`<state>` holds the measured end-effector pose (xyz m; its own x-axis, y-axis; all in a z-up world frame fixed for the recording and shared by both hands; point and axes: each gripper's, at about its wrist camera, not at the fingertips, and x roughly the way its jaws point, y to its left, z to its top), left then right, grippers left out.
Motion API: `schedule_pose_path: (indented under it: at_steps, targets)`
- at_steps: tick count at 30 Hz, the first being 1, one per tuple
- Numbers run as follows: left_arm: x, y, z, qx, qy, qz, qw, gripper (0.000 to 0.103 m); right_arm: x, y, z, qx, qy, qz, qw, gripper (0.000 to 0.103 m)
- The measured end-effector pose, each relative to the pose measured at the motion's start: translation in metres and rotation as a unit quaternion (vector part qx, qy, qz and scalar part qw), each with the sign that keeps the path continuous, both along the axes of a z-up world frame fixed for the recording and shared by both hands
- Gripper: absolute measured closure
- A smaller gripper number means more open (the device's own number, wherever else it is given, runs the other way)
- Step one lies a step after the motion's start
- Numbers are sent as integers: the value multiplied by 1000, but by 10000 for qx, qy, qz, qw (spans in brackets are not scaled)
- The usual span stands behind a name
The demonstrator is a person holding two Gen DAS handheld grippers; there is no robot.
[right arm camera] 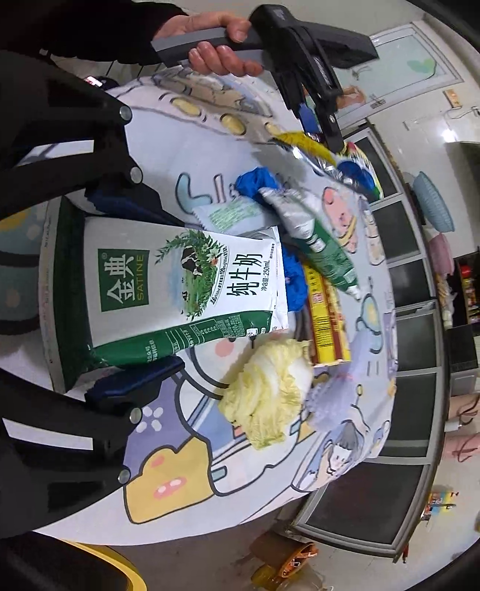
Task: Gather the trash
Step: 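Grasp the large yellow printed wrapper with the left tool while the right tool grasps the milk carton, then carry both to the bin and open both tools to drop them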
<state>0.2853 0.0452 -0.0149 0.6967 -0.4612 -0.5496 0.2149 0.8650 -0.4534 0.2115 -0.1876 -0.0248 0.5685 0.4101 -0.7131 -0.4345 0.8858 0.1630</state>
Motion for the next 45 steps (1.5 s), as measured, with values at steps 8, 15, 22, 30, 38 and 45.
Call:
schedule_pose_path:
  at_steps: [8, 15, 22, 30, 38, 45]
  targets:
    - [-40, 26, 30, 280, -343, 172, 9989, 57, -18, -3, 17, 84, -214, -21, 9997, 38]
    - [-66, 28, 30, 506, -349, 113, 9980, 57, -31, -14, 19, 107, -264, -163, 9995, 38]
    - [-86, 11, 34, 545, -461, -146, 9973, 57, -44, -40, 21, 234, -306, -466, 9982, 38]
    - [-88, -39, 43, 677, -589, -695, 9935, 57, -61, -87, 27, 349, -434, -976, 9937, 38]
    - [-86, -114, 50, 706, -702, -1467, 9842, 56, -77, -151, 30, 415, -577, -1636, 9840, 38]
    - [-86, -205, 58, 799, -862, -2365, 9645, 56, -95, -223, 31, 483, -638, -2440, 9665, 94]
